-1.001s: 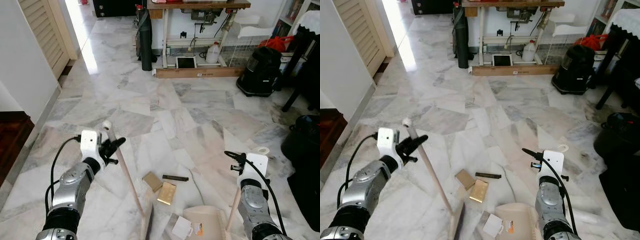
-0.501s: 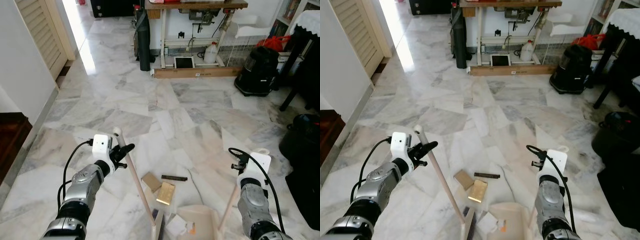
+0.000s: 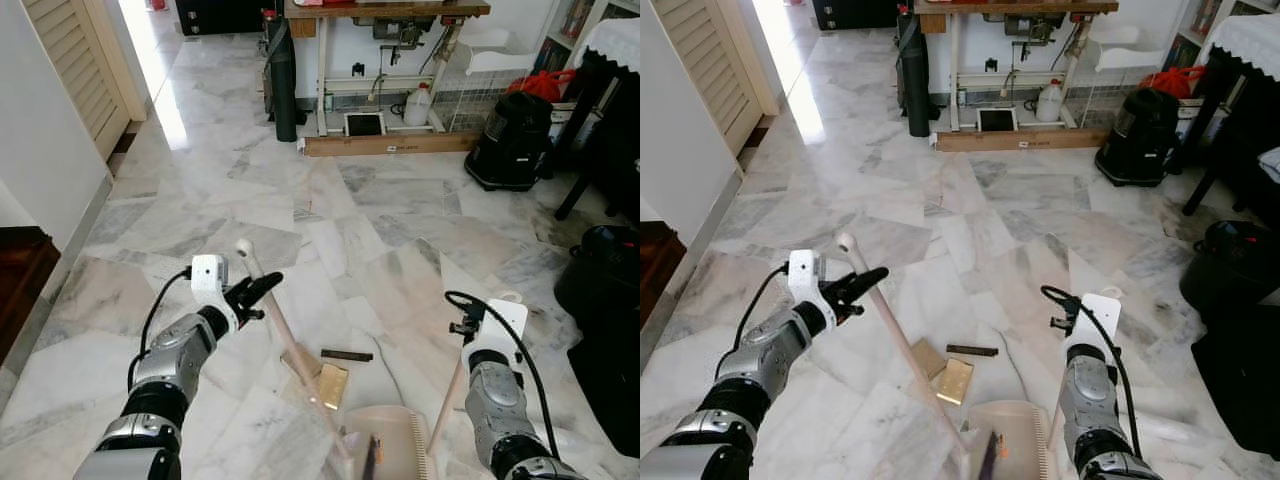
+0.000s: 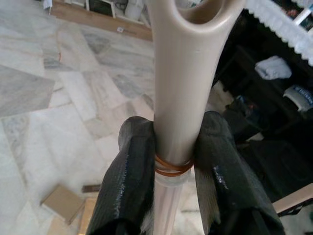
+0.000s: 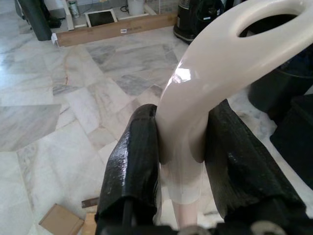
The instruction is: Sweep floor
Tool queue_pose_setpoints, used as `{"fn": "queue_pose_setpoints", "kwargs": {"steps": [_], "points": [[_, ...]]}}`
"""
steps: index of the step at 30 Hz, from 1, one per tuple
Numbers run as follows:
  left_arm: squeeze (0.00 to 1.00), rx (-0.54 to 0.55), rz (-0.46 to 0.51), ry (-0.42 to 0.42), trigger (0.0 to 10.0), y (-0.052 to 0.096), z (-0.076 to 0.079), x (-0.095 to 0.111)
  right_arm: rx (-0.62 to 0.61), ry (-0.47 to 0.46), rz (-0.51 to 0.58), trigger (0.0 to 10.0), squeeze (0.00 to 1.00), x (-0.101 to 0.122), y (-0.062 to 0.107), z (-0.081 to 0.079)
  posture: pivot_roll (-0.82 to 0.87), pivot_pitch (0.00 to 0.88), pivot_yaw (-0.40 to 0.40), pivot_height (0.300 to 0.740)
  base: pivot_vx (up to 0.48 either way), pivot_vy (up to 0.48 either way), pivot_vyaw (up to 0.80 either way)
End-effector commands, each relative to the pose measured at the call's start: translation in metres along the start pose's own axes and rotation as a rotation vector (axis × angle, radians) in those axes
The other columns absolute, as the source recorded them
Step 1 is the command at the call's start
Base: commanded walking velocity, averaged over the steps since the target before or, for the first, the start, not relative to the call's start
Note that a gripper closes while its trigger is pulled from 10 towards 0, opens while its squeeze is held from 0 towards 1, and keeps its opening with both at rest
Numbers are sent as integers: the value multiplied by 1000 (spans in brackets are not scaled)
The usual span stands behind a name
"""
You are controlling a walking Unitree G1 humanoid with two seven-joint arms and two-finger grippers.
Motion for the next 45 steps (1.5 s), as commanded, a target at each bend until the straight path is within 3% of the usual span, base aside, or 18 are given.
{"fn": "queue_pose_setpoints", "kwargs": {"steps": [1,6,10,14,16,17,18,25,31,39,45], "points": [[0,-31,62,-2,10000,-1,5,19,39,-27,-41,10000,0,-6,2,-12,17,0,7,740,0,0,0],[0,-26,114,-10,10000,1,6,29,39,-28,-40,10000,0,-6,2,-12,19,0,9,740,0,0,0],[0,-2,220,-102,10000,8,7,47,40,-30,-42,10000,0,-6,2,-13,23,0,13,740,0,0,0],[0,25,249,-151,10000,13,5,52,40,-31,-42,10000,0,-6,2,-13,23,0,14,740,0,0,0],[0,69,204,-267,10000,18,-3,46,41,-32,-41,10000,0,-6,2,-14,27,0,13,740,0,0,0],[0,69,204,-267,10000,18,-3,46,41,-32,-41,10000,0,-6,2,-14,27,0,13,740,0,0,0],[0,82,156,-331,10000,20,-7,39,41,-31,-41,10000,0,-6,2,-14,27,0,13,740,0,0,0],[0,103,54,-393,10000,24,-16,15,41,-27,-42,10000,0,-6,2,-12,25,0,10,740,0,0,0],[0,97,-4,-302,10000,19,-17,-5,44,-25,-41,10000,0,-6,2,-12,25,0,8,740,0,0,0],[0,94,-14,-194,10000,11,-14,-12,43,-28,-36,10000,0,-4,1,-13,18,0,9,740,0,0,0],[0,54,28,-78,10000,4,-5,-5,40,-31,-36,10000,0,-4,1,-13,15,0,14,740,0,0,0]]}}
Point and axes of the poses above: a point about 5 cm out from each wrist's last joint towards the gripper, its own y axis pointing back from the gripper into the wrist, its own x axis along the axis of the wrist's last joint, z = x × y, the point moved 4 cm from there along -y, pointing out of the wrist towards the gripper, and after that the axes turned 15 degrees about y, right-handed, at the moved point
